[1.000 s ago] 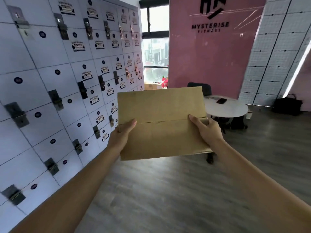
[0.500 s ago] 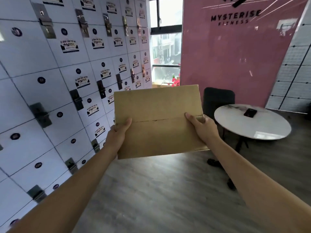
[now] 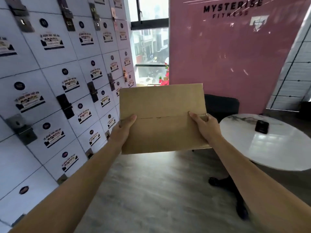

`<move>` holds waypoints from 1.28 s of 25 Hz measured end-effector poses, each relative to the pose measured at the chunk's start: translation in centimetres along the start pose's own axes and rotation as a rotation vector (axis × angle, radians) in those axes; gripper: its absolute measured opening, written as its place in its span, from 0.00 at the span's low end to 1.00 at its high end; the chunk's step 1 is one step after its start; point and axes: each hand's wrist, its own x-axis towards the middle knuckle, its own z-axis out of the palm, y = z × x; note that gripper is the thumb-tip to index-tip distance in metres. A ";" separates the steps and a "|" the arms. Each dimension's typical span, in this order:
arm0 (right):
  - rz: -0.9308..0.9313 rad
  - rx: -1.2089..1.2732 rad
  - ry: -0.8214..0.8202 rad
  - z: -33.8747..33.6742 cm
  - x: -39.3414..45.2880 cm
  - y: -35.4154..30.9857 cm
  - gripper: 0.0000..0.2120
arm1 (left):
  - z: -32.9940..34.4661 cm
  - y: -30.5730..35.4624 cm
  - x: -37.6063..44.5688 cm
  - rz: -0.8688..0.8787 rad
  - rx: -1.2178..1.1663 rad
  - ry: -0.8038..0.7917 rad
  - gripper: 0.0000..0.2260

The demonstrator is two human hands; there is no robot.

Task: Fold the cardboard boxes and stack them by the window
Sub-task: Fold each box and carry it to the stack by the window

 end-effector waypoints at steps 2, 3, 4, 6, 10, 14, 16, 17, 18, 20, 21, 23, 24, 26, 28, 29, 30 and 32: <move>-0.016 0.012 -0.042 2.1 6.2 0.3 0.25 | 1.5 0.6 5.6 -0.002 0.001 0.010 0.37; -0.024 0.019 -0.065 3.3 9.8 0.1 0.25 | 2.2 1.3 8.7 0.001 0.011 0.033 0.37; -0.027 0.024 -0.085 4.5 13.4 -0.3 0.24 | 2.8 2.1 11.8 0.006 0.022 0.062 0.38; -0.037 0.048 -0.117 7.3 20.2 -1.1 0.22 | 3.6 3.3 17.9 0.003 0.020 0.117 0.41; -0.042 0.066 -0.153 13.0 31.1 -2.0 0.23 | 3.7 4.4 28.8 -0.056 0.000 0.214 0.38; -0.031 0.116 -0.133 19.7 42.3 -1.1 0.20 | 4.3 4.7 41.6 -0.029 0.032 0.174 0.39; -0.027 0.132 -0.127 23.3 48.0 -0.9 0.19 | 4.6 4.7 49.0 -0.011 0.016 0.134 0.38; -0.015 0.133 -0.124 24.9 50.4 -1.1 0.18 | 4.6 4.7 52.3 -0.007 0.022 0.122 0.37; -0.006 0.127 -0.120 26.3 52.4 -1.3 0.17 | 4.6 4.9 55.3 -0.007 0.032 0.097 0.37; 0.005 0.114 -0.080 28.1 57.8 -1.8 0.16 | 5.9 5.6 62.3 -0.017 0.018 0.039 0.34; 0.014 0.109 -0.053 28.7 60.6 -2.1 0.16 | 6.8 6.2 65.6 -0.017 0.017 0.026 0.32; 0.030 0.102 -0.023 29.7 66.4 -2.1 0.17 | 9.0 7.1 72.0 0.014 -0.004 -0.014 0.29; 0.034 0.092 -0.012 30.2 69.4 -1.8 0.17 | 10.2 7.5 74.9 0.034 -0.022 -0.049 0.29; 0.035 0.087 0.007 31.3 74.7 -1.0 0.17 | 12.4 8.2 80.2 0.058 -0.037 -0.092 0.30; 0.033 0.115 0.014 32.9 81.3 0.1 0.16 | 14.7 8.8 86.4 0.057 -0.037 -0.104 0.31; 0.030 0.118 0.016 33.9 84.8 0.5 0.16 | 15.8 9.1 89.7 0.060 -0.037 -0.113 0.31; 0.028 0.118 0.007 34.8 88.2 0.8 0.16 | 16.9 9.5 92.8 0.060 -0.037 -0.109 0.30; 0.035 0.117 -0.026 36.8 95.5 1.0 0.18 | 18.7 10.8 98.9 0.047 -0.058 -0.052 0.28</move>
